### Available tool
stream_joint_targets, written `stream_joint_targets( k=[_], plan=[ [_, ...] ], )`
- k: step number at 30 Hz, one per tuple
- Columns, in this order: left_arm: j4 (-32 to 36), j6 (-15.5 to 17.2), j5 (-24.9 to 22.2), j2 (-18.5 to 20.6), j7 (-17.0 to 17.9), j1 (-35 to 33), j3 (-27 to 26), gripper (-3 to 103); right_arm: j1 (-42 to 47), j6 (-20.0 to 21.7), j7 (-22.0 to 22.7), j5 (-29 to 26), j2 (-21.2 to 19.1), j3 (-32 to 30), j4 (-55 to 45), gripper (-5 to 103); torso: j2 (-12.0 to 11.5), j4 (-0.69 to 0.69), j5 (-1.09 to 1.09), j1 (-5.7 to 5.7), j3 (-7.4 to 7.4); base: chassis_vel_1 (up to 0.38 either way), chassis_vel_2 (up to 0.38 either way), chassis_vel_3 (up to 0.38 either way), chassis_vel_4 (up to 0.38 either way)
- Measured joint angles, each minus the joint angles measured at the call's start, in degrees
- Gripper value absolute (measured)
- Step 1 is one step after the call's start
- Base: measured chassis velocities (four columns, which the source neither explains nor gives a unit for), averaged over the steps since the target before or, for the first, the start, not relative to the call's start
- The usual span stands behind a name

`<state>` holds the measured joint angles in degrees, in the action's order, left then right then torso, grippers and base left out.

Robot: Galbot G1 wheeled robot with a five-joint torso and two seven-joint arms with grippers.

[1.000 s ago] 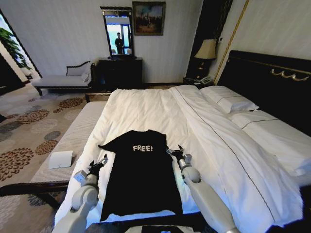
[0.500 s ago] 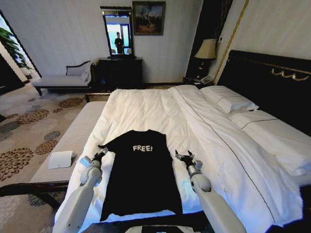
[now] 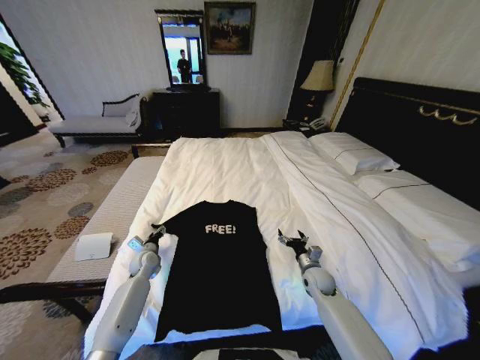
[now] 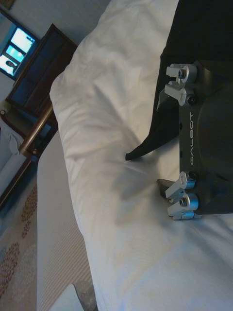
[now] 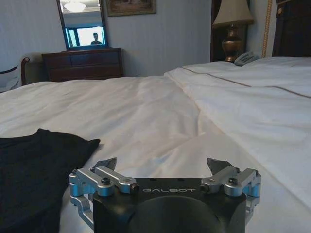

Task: Fold the clothes on the bed.

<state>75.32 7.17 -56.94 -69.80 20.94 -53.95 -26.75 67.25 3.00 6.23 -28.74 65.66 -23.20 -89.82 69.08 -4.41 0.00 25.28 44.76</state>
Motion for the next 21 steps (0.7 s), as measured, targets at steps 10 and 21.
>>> stream_joint_targets(
  k=[10,21],
  plan=[
    [-1.72,-1.34,0.51,-0.20,-0.44,1.34,0.07,53,0.18,0.06,0.02,-0.10,-0.36,-0.26,-0.17,100,0.00,0.00,0.00,0.00,0.00,0.000,0.000,0.000,0.000],
    [-2.66,-1.98,0.05,-0.17,-0.68,2.18,-0.09,15,0.57,0.10,0.12,-0.14,-0.73,-0.58,-0.58,100,0.01,0.00,0.00,-0.01,-0.01,0.000,0.000,0.000,0.000]
  ],
)
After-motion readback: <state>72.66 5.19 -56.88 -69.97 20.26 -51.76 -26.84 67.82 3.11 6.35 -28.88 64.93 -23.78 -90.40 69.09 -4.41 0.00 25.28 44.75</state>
